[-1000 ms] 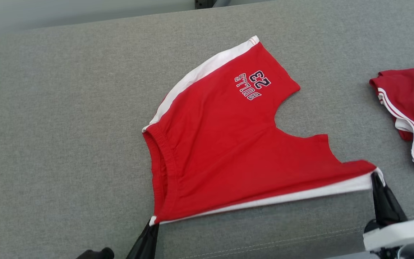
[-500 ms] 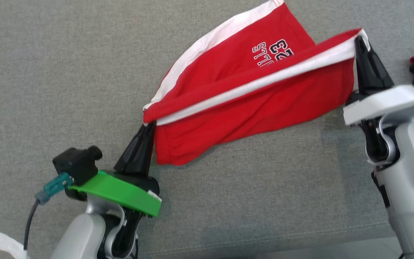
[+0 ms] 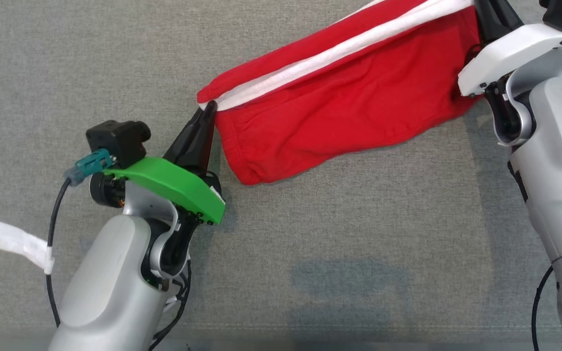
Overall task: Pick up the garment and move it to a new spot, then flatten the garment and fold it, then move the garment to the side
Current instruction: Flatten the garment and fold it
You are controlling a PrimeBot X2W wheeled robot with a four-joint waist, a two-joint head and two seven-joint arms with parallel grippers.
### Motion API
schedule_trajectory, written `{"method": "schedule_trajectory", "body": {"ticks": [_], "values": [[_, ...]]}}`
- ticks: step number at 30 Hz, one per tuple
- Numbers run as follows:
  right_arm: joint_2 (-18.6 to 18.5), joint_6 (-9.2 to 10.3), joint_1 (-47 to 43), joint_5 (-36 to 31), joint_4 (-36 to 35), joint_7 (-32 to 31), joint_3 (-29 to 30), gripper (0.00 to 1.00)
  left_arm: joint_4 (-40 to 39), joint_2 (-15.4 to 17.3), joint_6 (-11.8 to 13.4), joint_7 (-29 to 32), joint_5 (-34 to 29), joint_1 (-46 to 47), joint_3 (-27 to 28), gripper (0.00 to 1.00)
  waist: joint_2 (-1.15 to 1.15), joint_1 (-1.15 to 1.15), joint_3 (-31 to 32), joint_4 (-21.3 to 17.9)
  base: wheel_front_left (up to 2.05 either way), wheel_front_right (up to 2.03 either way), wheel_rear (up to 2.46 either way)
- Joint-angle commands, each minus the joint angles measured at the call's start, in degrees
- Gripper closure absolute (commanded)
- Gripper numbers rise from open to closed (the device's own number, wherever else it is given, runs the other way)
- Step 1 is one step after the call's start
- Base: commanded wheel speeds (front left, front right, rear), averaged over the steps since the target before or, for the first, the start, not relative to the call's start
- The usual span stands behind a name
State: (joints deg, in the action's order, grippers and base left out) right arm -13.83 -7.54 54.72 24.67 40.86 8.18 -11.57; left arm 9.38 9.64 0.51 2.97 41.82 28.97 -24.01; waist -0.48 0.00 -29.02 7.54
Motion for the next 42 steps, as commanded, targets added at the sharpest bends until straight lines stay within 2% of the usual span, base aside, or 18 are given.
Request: {"method": "schedule_trajectory", "body": {"ticks": [1,9,10,11,12,13,14,15,16,17,18,23,31,37,42], "values": [[-0.39,0.11,0.96,-0.49,1.5,0.27,-0.25,1.0,0.95,0.0,-0.51,0.14,-1.37,1.71,-0.57,1.0,0.48,0.0,-0.16,0.5,0.0,0.0,0.0],[0.4,0.12,4.97,-5.08,11.81,1.07,1.41,1.0,7.83,-1.53,-1.56,-0.57,-1.42,5.44,-1.77,1.0,0.48,0.0,1.18,0.11,0.0,0.0,0.0],[0.65,0.12,5.38,-5.43,12.51,1.18,1.54,0.97,8.42,-1.62,-1.63,-0.64,-1.35,5.7,-1.75,1.0,0.48,0.0,1.32,-0.03,0.0,0.0,0.0],[0.94,0.12,5.75,-5.65,13.15,1.47,1.74,0.76,9.03,-1.69,-1.7,-0.77,-1.2,5.88,-1.68,1.0,0.48,0.0,1.48,-0.2,0.0,0.0,0.0],[1.27,0.12,5.97,-5.81,13.57,1.86,1.81,0.48,9.51,-1.77,-1.75,-0.93,-1.04,6.01,-1.61,1.0,0.48,0.0,1.67,-0.37,0.0,0.0,0.0],[1.48,0.12,6.13,-5.99,13.95,2.26,1.85,0.0,9.98,-1.85,-1.76,-1.03,-0.89,6.12,-1.5,1.0,0.48,0.0,1.89,-0.53,0.0,0.0,0.0],[1.66,0.12,6.21,-5.96,14.34,2.52,1.86,0.0,10.43,-1.85,-1.57,-1.3,-0.85,6.18,-1.34,0.95,0.48,0.0,2.14,-0.71,0.0,0.0,0.0],[1.88,0.12,6.32,-5.85,14.47,2.82,1.74,0.0,10.8,-1.89,-1.26,-1.47,-0.66,6.13,-1.05,0.62,0.48,0.0,2.4,-0.87,0.0,0.0,0.0],[2.07,0.12,6.39,-5.48,14.52,3.09,1.73,0.0,11.09,-1.86,-1.1,-1.58,-0.5,6.04,-0.96,0.41,0.48,0.0,2.68,-1.04,0.0,0.0,0.0],[2.09,0.12,6.32,-5.17,14.45,3.35,1.7,0.0,11.27,-1.76,-1.06,-1.65,-0.41,5.84,-0.94,0.04,0.48,0.0,3.04,-1.2,0.0,0.0,0.0],[1.98,0.12,6.04,-5.03,14.32,3.6,1.54,0.0,11.42,-1.68,-1.02,-1.63,-0.15,5.45,-0.87,0.0,0.48,0.0,3.5,-1.36,0.0,0.0,0.0],[0.35,0.12,3.58,-4.39,12.49,4.19,-0.59,0.0,10.32,-0.03,-0.02,-2.81,-2.2,3.08,-1.2,0.0,0.48,0.0,6.01,-2.21,0.0,0.0,0.0],[-3.54,0.12,-2.55,-4.59,8.65,0.92,-3.86,0.0,3.79,3.24,3.79,-11.48,-10.01,-3.65,-3.5,0.0,0.48,0.0,10.76,-3.08,0.0,0.0,0.0],[-5.92,0.12,-4.76,-4.69,7.58,-4.81,-5.07,0.0,0.31,3.26,6.01,-15.56,-13.93,-8.1,-5.35,0.0,0.48,0.0,11.4,-1.42,0.0,0.0,0.0],[-7.17,0.12,-5.49,-4.51,7.6,-9.08,-4.88,0.0,-1.56,1.13,6.85,-17.73,-16.75,-9.82,-6.63,0.0,0.48,0.0,9.75,1.75,0.0,0.0,0.0]]}}
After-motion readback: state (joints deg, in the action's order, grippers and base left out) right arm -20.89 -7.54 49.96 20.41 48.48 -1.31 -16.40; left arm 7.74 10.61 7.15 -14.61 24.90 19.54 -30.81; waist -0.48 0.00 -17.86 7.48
